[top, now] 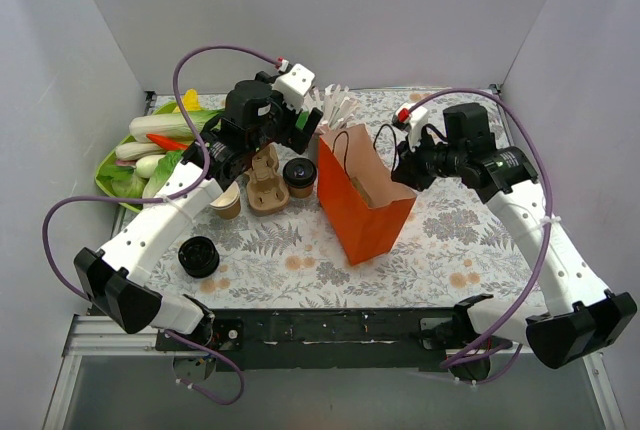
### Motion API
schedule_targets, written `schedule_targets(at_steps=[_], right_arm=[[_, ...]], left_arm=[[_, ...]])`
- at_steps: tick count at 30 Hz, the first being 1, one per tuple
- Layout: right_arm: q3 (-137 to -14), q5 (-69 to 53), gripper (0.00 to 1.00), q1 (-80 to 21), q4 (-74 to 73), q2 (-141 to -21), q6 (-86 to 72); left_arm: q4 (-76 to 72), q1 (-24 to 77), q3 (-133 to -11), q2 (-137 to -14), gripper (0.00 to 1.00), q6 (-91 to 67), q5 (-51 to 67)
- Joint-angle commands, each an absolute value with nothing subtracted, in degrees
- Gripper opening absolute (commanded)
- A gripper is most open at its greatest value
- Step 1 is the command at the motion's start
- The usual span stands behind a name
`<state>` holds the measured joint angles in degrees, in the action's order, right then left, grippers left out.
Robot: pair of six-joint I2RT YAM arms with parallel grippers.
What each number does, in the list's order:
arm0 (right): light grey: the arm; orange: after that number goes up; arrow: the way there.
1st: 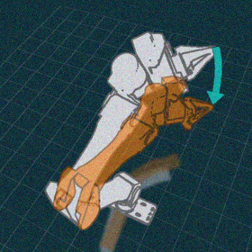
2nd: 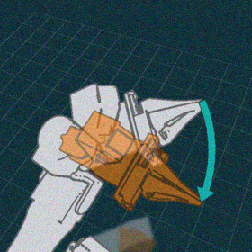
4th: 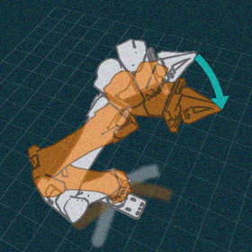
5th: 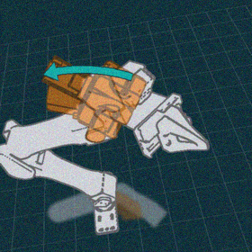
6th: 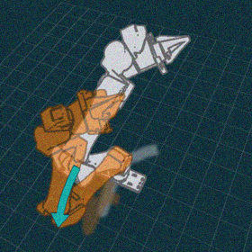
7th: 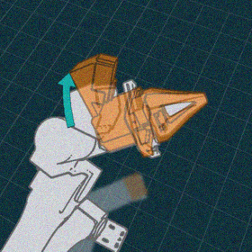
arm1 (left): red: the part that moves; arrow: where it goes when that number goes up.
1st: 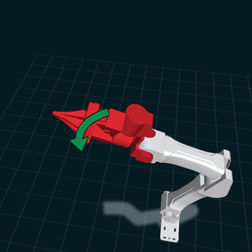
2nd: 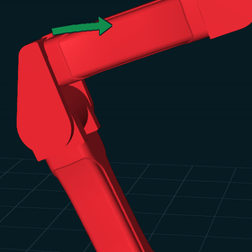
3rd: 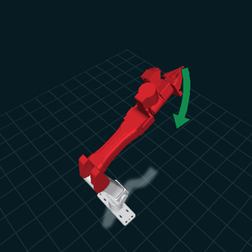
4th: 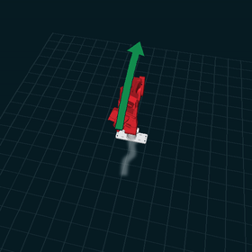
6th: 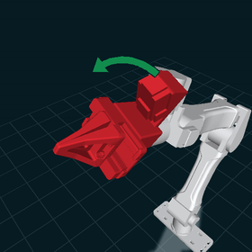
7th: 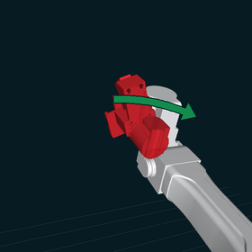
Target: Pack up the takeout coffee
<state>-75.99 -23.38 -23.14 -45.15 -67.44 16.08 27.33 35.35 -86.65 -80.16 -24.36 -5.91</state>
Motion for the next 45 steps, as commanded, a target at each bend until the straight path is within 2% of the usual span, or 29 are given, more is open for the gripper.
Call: schedule_targets(at_steps=[1, 3, 12, 19, 29, 40, 45], right_arm=[[-78.0, -26.4, 0.05, -23.3, -47.3, -70.0, 18.4], [-78.0, -26.5, 0.02, -23.3, -47.2, -69.7, 19.6], [-83.0, -26.4, 0.01, -23.3, -51.6, -64.1, 36.0], [-75.9, -30.2, 0.01, -23.3, -52.1, -55.6, 50.5], [-67.8, -33.1, 0.01, -23.7, -56.2, -45.8, 61.7], [-67.2, -24.6, 0.01, -23.7, -51.0, -44.9, 53.8], [-68.0, -25.3, 0.01, -23.6, -53.4, -47.5, 50.1]], left_arm=[[26.9, 35.0, -86.5, -79.3, 0.94, -24.0, -5.6], [27.0, 35.0, -86.0, -78.6, 0.94, -23.4, -5.7], [28.4, 34.5, -83.1, -76.6, 0.94, -22.0, -1.3], [29.8, 34.3, -82.9, -76.6, 0.94, -22.0, 2.6], [31.4, 34.3, -82.7, -76.7, 0.94, -23.0, 5.4], [33.6, 34.4, -82.4, -75.8, 0.95, -20.2, 5.4], [42.9, 34.4, -82.4, -75.9, 0.95, -11.0, 10.3]])
